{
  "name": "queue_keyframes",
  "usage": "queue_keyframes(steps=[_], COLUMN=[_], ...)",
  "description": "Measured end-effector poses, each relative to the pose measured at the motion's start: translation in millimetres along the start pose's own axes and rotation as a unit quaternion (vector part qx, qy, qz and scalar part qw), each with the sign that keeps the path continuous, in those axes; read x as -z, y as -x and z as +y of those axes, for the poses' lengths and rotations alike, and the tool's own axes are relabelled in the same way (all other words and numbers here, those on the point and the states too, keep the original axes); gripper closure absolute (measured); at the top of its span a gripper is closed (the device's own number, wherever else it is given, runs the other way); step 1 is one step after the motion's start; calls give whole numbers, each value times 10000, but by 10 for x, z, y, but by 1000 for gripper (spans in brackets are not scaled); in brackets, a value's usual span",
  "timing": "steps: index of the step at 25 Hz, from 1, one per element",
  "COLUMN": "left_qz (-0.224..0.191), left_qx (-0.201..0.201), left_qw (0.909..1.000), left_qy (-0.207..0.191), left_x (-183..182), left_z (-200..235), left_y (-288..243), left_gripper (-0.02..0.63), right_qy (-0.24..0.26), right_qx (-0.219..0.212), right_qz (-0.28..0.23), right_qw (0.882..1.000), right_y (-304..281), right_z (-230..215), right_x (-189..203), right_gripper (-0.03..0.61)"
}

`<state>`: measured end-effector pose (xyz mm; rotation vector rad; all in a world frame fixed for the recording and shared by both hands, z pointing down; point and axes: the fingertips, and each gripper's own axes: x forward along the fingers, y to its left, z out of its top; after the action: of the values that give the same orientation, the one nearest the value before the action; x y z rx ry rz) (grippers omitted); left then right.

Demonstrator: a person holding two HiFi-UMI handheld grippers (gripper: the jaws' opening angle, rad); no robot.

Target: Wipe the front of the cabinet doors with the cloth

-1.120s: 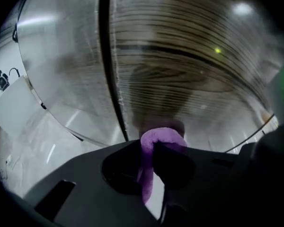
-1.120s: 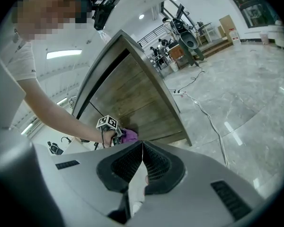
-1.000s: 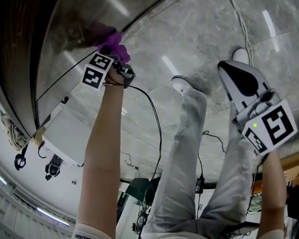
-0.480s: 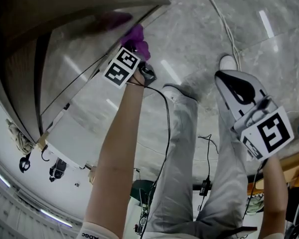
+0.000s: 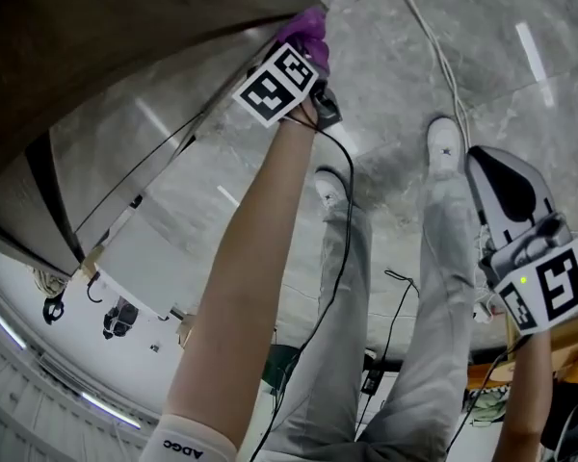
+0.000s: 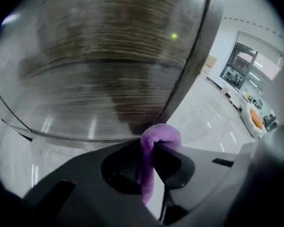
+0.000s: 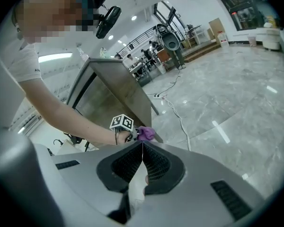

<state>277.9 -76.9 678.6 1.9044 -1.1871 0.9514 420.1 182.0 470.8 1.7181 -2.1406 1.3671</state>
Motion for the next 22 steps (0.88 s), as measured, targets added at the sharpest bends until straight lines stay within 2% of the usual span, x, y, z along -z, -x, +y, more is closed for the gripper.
queue_keyframes(steps=[3,6,10,13,18,22], left_qz=[-25,-73,-80,-82,-1,-25], left_qx=[-130,-282,-448,-758,-883,-1154], left_qw=[9997,9991,9988,9970,9961,9926], left_qy=[197,324,166,159,67,385], left_x=[37,36,50,93,129,160], left_z=[173,529,1008,1408,1892,2328], left_y=[-84,-97,-43,66,219,352], left_gripper=[561,561,561,561,561,561], right_qy=[-65,-51,-85,-69,35,107], right_qx=[174,322,507,601,572,580], right_qz=[-7,-87,-230,-341,-375,-445], right_qw=[9998,9994,9984,9976,9977,9973], right_y=[24,-67,-172,-259,-438,-582], right_z=[-107,-122,-68,64,410,641], right_x=[154,231,366,443,524,576], right_gripper=[552,552,552,552,552,552])
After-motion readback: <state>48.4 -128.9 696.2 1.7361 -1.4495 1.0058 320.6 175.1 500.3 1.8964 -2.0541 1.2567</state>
